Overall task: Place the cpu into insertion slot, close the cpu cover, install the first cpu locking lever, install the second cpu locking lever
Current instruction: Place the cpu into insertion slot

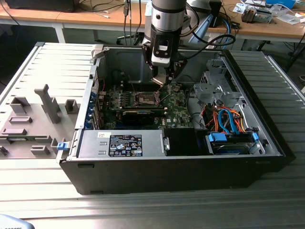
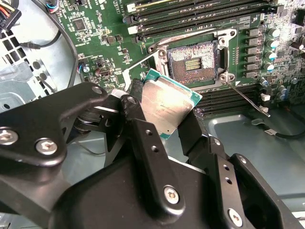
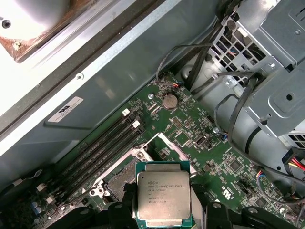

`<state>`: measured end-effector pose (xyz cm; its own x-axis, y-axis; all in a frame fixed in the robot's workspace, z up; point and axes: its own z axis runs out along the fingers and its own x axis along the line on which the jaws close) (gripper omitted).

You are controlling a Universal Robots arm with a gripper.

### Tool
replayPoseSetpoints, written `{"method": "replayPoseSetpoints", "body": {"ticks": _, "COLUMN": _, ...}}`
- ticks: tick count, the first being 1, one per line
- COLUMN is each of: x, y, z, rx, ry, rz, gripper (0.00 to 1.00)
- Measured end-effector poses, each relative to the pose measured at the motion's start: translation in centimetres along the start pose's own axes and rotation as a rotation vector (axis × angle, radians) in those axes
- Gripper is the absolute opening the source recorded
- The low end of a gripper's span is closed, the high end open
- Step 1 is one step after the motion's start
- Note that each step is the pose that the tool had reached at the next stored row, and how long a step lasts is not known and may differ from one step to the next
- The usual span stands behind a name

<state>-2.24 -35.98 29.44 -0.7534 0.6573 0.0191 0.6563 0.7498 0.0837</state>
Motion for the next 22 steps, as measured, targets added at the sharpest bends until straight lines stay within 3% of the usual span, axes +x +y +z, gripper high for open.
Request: {"method": "replayPoseSetpoints", "body": {"ticks": 22, "x": 0.00, "y": 0.00, "z": 0.00, "rx": -0.0004, "ry": -0.0016, "rz": 0.019, "gripper": 0.54}}
